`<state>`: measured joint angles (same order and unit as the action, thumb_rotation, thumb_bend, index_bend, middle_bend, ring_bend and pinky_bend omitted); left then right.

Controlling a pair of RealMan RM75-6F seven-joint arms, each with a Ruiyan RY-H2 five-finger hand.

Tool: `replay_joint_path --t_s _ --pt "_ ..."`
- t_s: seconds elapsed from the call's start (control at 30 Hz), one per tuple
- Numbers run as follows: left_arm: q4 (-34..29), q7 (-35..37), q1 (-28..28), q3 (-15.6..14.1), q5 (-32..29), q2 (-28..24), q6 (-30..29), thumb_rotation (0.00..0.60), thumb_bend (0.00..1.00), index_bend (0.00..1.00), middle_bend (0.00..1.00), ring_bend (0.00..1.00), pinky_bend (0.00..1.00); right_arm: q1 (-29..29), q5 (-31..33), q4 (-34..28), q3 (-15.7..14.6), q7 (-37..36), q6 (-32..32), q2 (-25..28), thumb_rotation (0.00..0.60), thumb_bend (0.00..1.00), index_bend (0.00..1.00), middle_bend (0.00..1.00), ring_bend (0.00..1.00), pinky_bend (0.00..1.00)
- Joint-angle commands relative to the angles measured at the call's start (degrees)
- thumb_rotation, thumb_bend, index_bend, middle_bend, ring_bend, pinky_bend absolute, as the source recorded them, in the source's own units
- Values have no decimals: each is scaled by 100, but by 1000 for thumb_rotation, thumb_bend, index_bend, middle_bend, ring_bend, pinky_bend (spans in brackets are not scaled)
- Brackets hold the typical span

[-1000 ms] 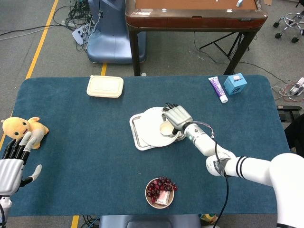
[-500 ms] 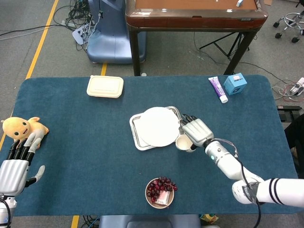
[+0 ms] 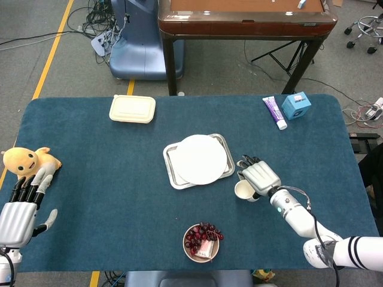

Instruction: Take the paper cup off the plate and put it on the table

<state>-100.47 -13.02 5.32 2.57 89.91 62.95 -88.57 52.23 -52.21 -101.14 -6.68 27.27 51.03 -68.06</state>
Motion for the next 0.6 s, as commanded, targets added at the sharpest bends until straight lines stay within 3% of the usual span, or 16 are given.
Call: replay_joint_path --t_s 0.03,0.37,0.6 --pt "0 15 -3 9 -12 -7 -7 600 324 0 0 0 0 -10 42 300 76 -37 -219 -209 600 192 452 170 26 147" --pt "-6 148 -19 35 -48 -65 -33 600 324 0 0 0 0 -9 75 921 200 -168 -693 -582 600 180 441 159 26 147" --pt "5 115 -19 42 -67 -50 -29 600 324 0 0 0 0 8 14 542 294 -365 -901 -171 600 121 88 74 18 147"
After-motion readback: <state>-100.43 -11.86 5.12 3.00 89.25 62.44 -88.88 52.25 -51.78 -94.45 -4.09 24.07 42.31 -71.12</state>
